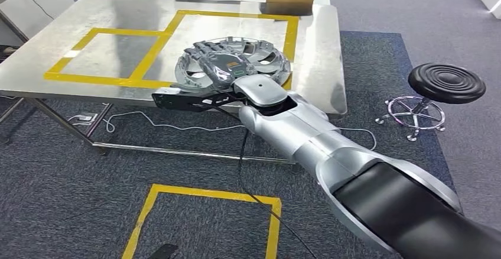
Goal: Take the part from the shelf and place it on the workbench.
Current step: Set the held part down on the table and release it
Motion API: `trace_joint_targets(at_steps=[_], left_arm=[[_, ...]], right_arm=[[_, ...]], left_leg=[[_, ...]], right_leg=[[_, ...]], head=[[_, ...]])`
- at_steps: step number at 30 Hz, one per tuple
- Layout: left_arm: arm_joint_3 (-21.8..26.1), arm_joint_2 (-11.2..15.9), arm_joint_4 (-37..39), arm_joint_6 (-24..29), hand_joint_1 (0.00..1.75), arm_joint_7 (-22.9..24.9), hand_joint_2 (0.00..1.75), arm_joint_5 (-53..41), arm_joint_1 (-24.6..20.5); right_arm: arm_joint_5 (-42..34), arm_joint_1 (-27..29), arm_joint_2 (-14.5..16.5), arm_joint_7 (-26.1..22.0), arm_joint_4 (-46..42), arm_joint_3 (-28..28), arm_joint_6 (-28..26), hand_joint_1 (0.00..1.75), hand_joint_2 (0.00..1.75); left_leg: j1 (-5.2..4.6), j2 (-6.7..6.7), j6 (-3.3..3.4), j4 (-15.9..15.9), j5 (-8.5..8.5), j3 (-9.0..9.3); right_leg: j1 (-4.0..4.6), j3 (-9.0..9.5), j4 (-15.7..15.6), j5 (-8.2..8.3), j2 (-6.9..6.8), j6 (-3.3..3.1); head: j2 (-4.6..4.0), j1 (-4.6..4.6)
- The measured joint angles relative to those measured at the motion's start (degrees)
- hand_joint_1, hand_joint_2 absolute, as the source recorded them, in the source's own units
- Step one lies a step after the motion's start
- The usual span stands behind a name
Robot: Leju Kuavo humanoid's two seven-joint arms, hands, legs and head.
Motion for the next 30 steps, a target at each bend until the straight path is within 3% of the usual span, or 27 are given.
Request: trace_joint_targets(at_steps=[1,2,4,6,8,9,11,15,17,18,21,23,26,30], left_arm=[[0.0,0.02,0.0,0.03,0.0,-0.16,0.0,0.0,-0.01],[0.0,0.04,0.0,0.04,0.0,-0.36,0.0,0.0,-0.02],[0.0,0.07,0.0,0.03,0.0,-0.69,0.0,-0.01,-0.04],[0.0,0.04,0.0,0.04,0.0,-0.81,0.0,-0.08,-0.14],[0.0,-0.05,0.0,0.05,0.0,-0.91,0.0,-0.2,-0.39],[-0.01,-0.09,0.0,0.04,0.0,-0.96,0.0,-0.26,-0.49],[-0.01,-0.05,0.0,0.02,0.0,-1.02,0.0,-0.37,-0.4],[0.0,0.02,0.0,0.01,0.0,-1.06,0.0,-0.55,-0.08],[0.0,0.02,0.0,0.01,0.0,-1.09,0.0,-0.63,-0.09],[0.0,0.02,0.0,0.01,0.0,-1.12,0.0,-0.67,-0.09],[0.0,0.09,0.0,0.11,0.0,-1.37,0.0,-0.59,-0.07],[0.05,0.12,0.0,0.33,0.0,-1.71,0.0,-0.26,0.0],[0.48,0.12,0.0,0.78,0.0,-2.02,0.0,0.39,0.32],[1.31,0.13,0.0,1.13,0.0,-2.05,0.0,0.53,1.4]], right_arm=[[-0.11,0.01,-0.01,-0.02,0.01,0.0,-0.02,0.0,0.0],[-0.24,0.05,-0.04,-0.04,0.02,-0.01,-0.04,0.0,0.0],[-0.46,0.1,-0.16,-0.14,0.05,-0.02,-0.08,0.0,0.0],[-0.66,-0.07,-0.31,-0.21,0.06,-0.03,-0.14,0.0,0.0],[-1.25,-0.4,-0.49,-0.23,0.05,-0.19,-0.33,0.0,0.0],[-1.68,-0.44,-0.62,-0.27,0.05,-0.38,-0.48,0.0,0.0],[-2.33,-0.19,-0.99,-0.44,0.06,-0.93,-0.79,0.0,0.0],[-2.61,-0.06,-1.61,-0.6,0.07,-1.55,-1.11,0.0,0.0],[-2.67,-0.09,-1.74,-0.6,0.07,-1.66,-1.18,0.0,0.0],[-2.89,-0.05,-1.81,-0.59,0.07,-1.76,-1.28,0.0,0.0],[-4.92,0.48,-2.45,-0.72,0.09,-2.77,-2.8,0.0,0.0],[-8.14,1.63,-3.59,-1.19,0.08,-4.44,-5.08,0.0,0.0],[-15.74,5.7,-6.62,-2.56,0.1,-9.13,-9.27,0.0,0.0],[-24.21,14.68,-12.85,-3.51,1.74,-18.53,-13.28,0.0,0.0]], left_leg=[[0.11,0.0,-0.24,3.42,-1.63,-0.84],[0.24,0.01,-0.45,5.99,-2.03,-1.22],[0.59,0.02,-0.84,6.46,0.02,0.27],[1.06,0.03,-1.26,0.93,1.65,5.06],[1.14,-0.21,-0.85,-5.05,0.66,9.19],[1.01,-0.33,-0.36,-6.66,0.1,10.03],[0.82,-0.44,0.46,-7.48,0.07,9.87],[0.57,-0.54,1.19,-7.64,0.68,9.75],[0.41,-0.53,1.57,-7.63,0.9,9.6],[0.34,-0.53,1.75,-7.62,1.02,9.49],[0.17,-0.52,2.05,-7.57,1.3,9.05],[0.15,-0.52,2.1,-7.56,1.38,8.88],[0.16,-0.57,2.11,-7.56,1.39,8.84],[0.23,-0.7,2.16,-7.57,1.32,8.84]], right_leg=[[-0.06,-0.67,-0.01,0.58,0.0,0.0],[-0.12,-1.37,0.0,1.13,-0.02,0.07],[-0.3,-2.71,0.04,2.21,-0.03,0.41],[-0.43,-3.83,0.16,3.1,0.03,1.04],[-0.42,-4.79,0.5,3.89,0.08,1.8],[-0.43,-5.1,0.5,4.32,0.09,2.17],[-0.55,-5.29,0.14,4.84,0.06,2.37],[-0.63,-5.28,-0.72,5.42,0.03,0.1],[-0.66,-5.15,-1.01,5.86,0.03,-0.31],[-0.71,-5.09,-1.19,6.23,0.03,-0.09],[-0.94,-5.1,-1.79,7.25,0.01,2.02],[-1.02,-5.13,-2.03,7.39,0.0,2.92],[-1.03,-5.07,-2.12,7.33,-0.07,3.46],[-0.99,-4.99,-2.14,7.17,-0.27,3.78]], head=[[0.0,0.01],[0.0,-0.01],[0.0,0.0],[0.0,-0.03],[0.0,-0.04],[0.0,-0.03],[0.0,0.0],[0.0,0.05],[0.0,0.04],[0.0,0.03],[0.0,0.0],[0.0,-0.01],[0.0,-0.03],[0.0,-0.02]])
